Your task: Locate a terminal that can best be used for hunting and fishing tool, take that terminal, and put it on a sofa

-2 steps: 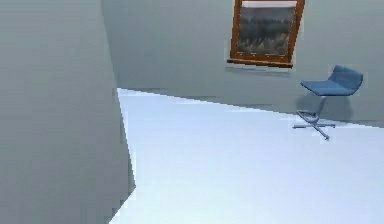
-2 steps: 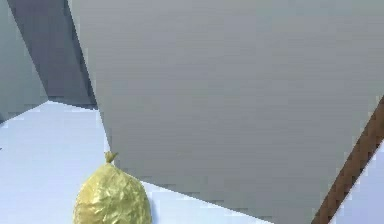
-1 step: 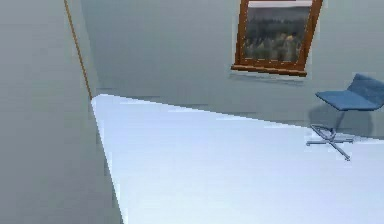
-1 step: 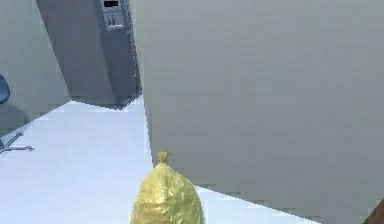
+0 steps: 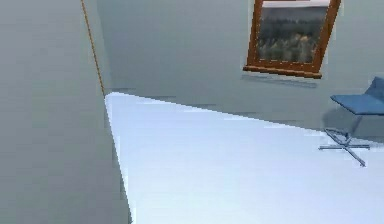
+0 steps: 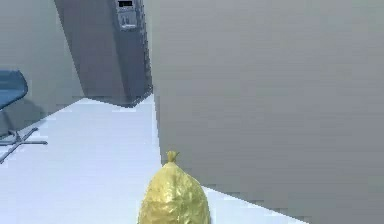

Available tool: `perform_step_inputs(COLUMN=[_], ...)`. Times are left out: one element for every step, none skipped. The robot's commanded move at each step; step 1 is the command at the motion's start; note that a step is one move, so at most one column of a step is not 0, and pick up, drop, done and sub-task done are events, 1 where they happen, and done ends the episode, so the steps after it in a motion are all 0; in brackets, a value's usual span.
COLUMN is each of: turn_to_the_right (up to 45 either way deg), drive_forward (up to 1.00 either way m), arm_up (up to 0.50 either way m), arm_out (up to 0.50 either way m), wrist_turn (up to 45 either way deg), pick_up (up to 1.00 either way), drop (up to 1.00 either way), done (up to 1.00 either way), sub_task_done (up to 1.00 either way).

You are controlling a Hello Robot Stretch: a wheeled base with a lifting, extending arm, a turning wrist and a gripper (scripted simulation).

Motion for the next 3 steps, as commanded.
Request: perform_step_inputs(turn_to_the_right=[0.0,-9.0,0.0], drive_forward=[1.0,0.0,0.1], arm_up=[0.0,0.0,0.0], arm_out=[0.0,0.0,0.0], wrist_turn=[0.0,0.0,0.0], pick_up=[0.0,0.0,0.0], drop=[0.0,0.0,0.0], done=[0.0,0.0,0.0], sub_task_done=[0.0,0.0,0.0])
